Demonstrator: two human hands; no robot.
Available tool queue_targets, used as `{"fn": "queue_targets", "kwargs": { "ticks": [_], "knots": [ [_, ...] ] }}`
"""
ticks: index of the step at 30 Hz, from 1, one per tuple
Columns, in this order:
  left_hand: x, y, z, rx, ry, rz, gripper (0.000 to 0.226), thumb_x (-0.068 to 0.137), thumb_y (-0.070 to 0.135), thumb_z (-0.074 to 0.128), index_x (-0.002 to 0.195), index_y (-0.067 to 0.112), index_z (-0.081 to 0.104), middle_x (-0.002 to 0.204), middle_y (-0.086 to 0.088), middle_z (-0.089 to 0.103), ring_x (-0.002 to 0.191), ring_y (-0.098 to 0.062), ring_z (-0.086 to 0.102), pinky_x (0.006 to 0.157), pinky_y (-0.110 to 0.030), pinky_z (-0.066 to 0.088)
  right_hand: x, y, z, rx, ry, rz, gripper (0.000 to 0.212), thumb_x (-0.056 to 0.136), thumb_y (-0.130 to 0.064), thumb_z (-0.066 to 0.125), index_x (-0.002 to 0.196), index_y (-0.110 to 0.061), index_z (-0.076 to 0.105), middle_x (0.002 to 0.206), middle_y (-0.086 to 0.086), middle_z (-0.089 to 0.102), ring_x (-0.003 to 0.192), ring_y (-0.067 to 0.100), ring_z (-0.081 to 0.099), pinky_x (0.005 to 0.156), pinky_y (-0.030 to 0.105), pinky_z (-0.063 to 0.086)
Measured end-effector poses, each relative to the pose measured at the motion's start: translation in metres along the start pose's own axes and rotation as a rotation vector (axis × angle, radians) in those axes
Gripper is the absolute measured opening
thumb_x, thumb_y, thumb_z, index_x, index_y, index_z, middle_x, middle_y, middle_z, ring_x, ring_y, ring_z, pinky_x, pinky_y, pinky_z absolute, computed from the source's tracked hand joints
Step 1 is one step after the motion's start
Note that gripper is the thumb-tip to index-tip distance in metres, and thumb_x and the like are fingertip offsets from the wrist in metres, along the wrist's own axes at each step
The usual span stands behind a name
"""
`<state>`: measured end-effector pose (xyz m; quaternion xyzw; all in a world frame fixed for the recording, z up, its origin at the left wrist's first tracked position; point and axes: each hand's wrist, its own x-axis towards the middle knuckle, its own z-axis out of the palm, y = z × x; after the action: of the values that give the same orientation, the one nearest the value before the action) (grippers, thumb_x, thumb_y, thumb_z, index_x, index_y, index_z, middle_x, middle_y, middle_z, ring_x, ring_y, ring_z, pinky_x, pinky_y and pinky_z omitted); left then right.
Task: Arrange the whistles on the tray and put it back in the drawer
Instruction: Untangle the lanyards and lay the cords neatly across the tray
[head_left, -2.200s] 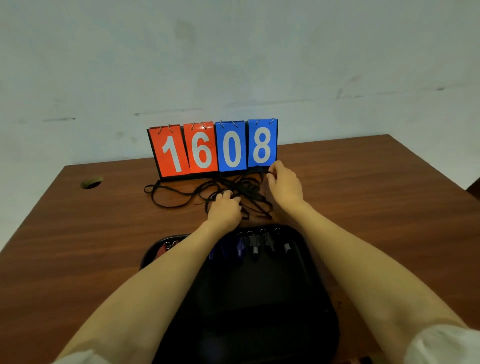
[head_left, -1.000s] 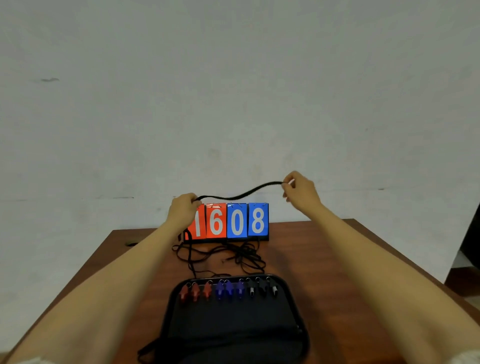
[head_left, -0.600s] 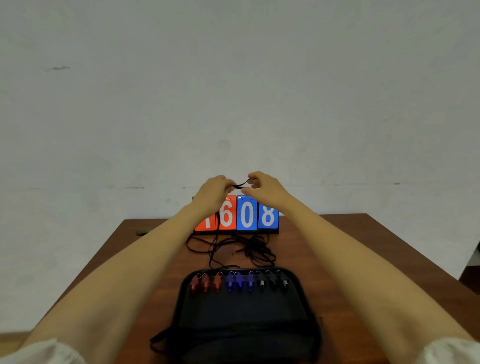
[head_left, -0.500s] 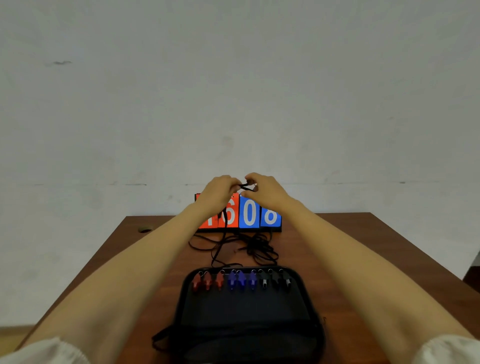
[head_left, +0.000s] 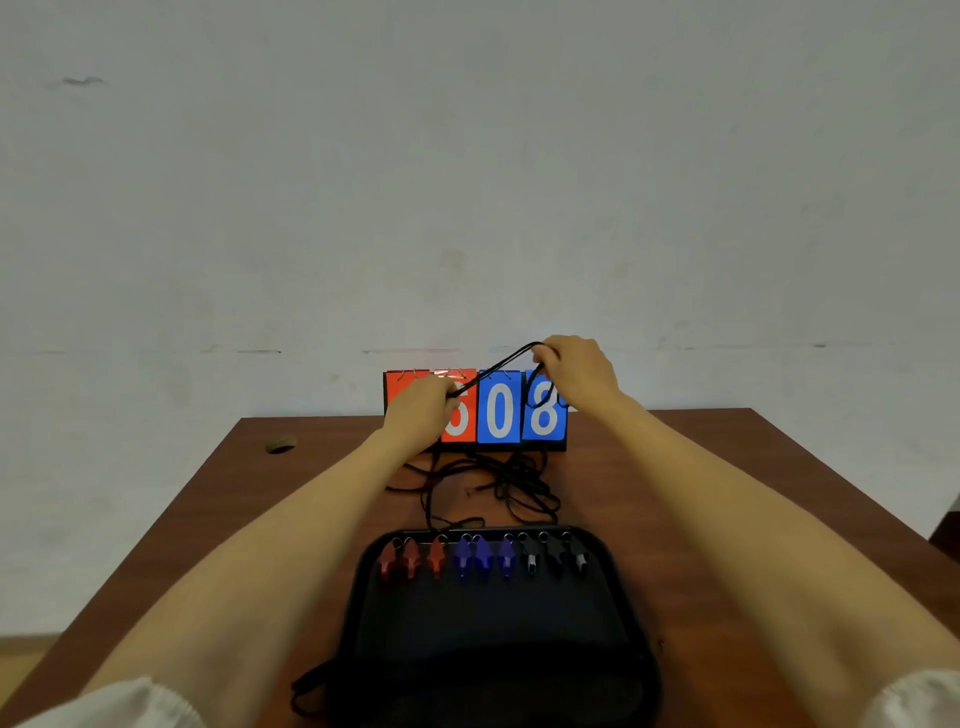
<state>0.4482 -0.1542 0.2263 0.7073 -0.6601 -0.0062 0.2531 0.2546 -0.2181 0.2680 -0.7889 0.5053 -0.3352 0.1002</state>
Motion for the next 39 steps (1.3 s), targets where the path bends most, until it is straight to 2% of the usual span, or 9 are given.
{"fn": "queue_targets", "kwargs": {
  "ticks": [9,14,20,25,28,30,32,35,39],
  "knots": [
    [0.014,-0.019,0.027,-0.209,0.008,-0.199,0.009,0.094,0.016,0.054,0.095,0.007,0.052,0.090,-0.015,0.063,0.073,-0.025,0.054,0.067,-0.038,0.048,0.015,0.026,0.009,0.043,0.088,0.110,0.036,0.098,-0.027,0.039,0.092,-0.007,0.069,0.090,0.011,0.071,0.082,0.030,0.065,0.076,0.043,0.054],
    [0.017,-0.033,0.036,-0.177,-0.007,-0.250,0.018,0.093,0.015,0.054,0.094,0.000,0.063,0.091,-0.017,0.067,0.085,-0.031,0.066,0.079,-0.041,0.054,0.018,0.045,0.023,-0.078,0.105,0.184,0.039,0.099,-0.027,0.036,0.092,-0.001,0.065,0.088,0.014,0.067,0.080,0.034,0.061,0.065,0.035,0.043],
    [0.015,-0.056,0.048,0.045,-0.062,-0.311,0.023,0.091,0.022,0.057,0.093,0.000,0.065,0.095,-0.017,0.067,0.081,-0.032,0.062,0.067,-0.034,0.047,0.018,0.064,0.029,-0.103,0.135,0.282,0.040,0.101,-0.025,0.036,0.089,0.001,0.063,0.077,0.012,0.058,0.068,0.031,0.053,0.061,0.033,0.037],
    [0.015,-0.067,0.059,-0.036,-0.071,-0.406,0.016,0.091,0.016,0.053,0.094,0.001,0.059,0.099,-0.017,0.064,0.084,-0.031,0.061,0.067,-0.033,0.046,0.009,0.079,0.033,-0.156,0.045,0.257,0.033,0.100,-0.021,0.037,0.082,-0.002,0.057,0.076,0.010,0.055,0.069,0.030,0.051,0.060,0.032,0.036],
    [0.020,-0.055,0.069,-0.161,-0.124,-0.321,0.037,0.086,0.016,0.061,0.120,0.005,0.049,0.123,-0.017,0.052,0.104,-0.029,0.058,0.087,-0.038,0.052,0.002,0.074,0.041,-0.209,-0.009,0.160,0.032,0.100,-0.024,0.036,0.085,-0.006,0.057,0.077,0.008,0.055,0.071,0.029,0.050,0.061,0.032,0.035],
    [0.016,-0.035,0.069,-0.220,-0.178,-0.247,0.065,0.084,0.018,0.067,0.139,0.010,0.034,0.142,-0.015,0.032,0.125,-0.032,0.046,0.103,-0.041,0.044,-0.002,0.069,0.044,-0.249,-0.048,0.082,0.034,0.101,-0.025,0.036,0.090,-0.004,0.059,0.077,0.009,0.056,0.070,0.029,0.052,0.060,0.032,0.036],
    [0.013,-0.012,0.066,-0.278,-0.200,-0.125,0.073,0.085,0.025,0.067,0.145,0.011,0.027,0.149,-0.011,0.024,0.130,-0.031,0.041,0.106,-0.039,0.039,-0.005,0.064,0.046,-0.290,-0.082,-0.001,0.034,0.102,-0.027,0.036,0.095,-0.003,0.060,0.075,0.007,0.054,0.067,0.027,0.050,0.058,0.031,0.035],
    [0.008,0.021,0.061,-0.311,-0.195,0.042,0.074,0.089,0.032,0.062,0.148,0.011,0.023,0.153,-0.007,0.028,0.128,-0.030,0.045,0.108,-0.039,0.038,-0.012,0.053,0.046,-0.361,-0.128,-0.090,0.033,0.102,-0.029,0.037,0.101,-0.007,0.061,0.086,0.009,0.061,0.075,0.029,0.058,0.060,0.031,0.036],
    [0.001,0.046,0.052,-0.379,-0.140,0.043,0.052,0.095,0.024,0.053,0.142,0.009,0.037,0.134,-0.012,0.053,0.114,-0.028,0.056,0.097,-0.033,0.042,-0.021,0.040,0.045,-0.385,-0.195,-0.168,0.033,0.102,-0.032,0.036,0.107,-0.012,0.061,0.096,0.010,0.065,0.085,0.027,0.060,0.062,0.031,0.036]
  ]
}}
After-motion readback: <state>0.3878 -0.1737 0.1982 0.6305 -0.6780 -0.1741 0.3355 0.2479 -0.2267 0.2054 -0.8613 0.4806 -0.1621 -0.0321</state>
